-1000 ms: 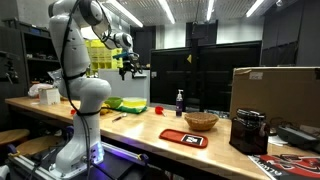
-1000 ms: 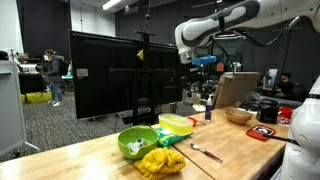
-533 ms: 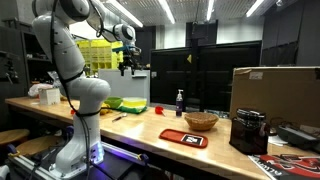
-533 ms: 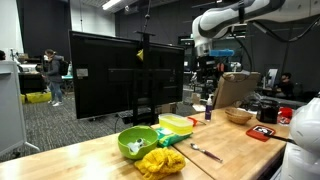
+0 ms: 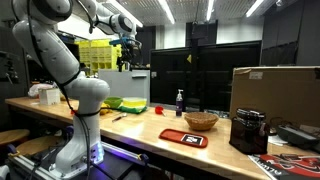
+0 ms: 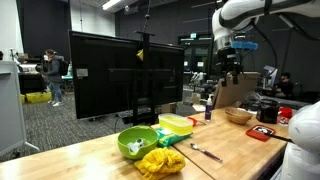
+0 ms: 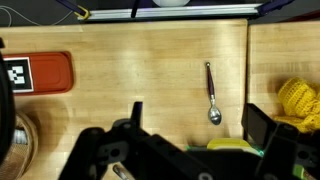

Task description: Put the white object in the green bowl on the left.

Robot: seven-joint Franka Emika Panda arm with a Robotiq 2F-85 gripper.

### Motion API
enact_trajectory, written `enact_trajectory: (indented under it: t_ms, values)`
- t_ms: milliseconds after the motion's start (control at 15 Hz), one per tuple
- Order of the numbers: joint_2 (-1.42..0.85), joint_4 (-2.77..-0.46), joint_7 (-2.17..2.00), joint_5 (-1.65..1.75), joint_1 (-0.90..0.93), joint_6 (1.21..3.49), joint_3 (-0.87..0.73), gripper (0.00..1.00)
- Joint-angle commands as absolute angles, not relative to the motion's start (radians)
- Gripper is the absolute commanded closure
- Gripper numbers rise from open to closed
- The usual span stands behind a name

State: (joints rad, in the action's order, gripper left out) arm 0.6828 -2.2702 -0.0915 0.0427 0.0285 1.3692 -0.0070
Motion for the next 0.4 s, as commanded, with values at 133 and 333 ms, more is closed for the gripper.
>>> enact_trajectory:
  t_ms: [133,333]
  values:
    - [0.718,-2.290,-0.077,0.037,0.007,1.365,-0.007,0.00]
    - [0.719,-2.293,-0.077,0.037,0.007,1.366,-0.006,0.00]
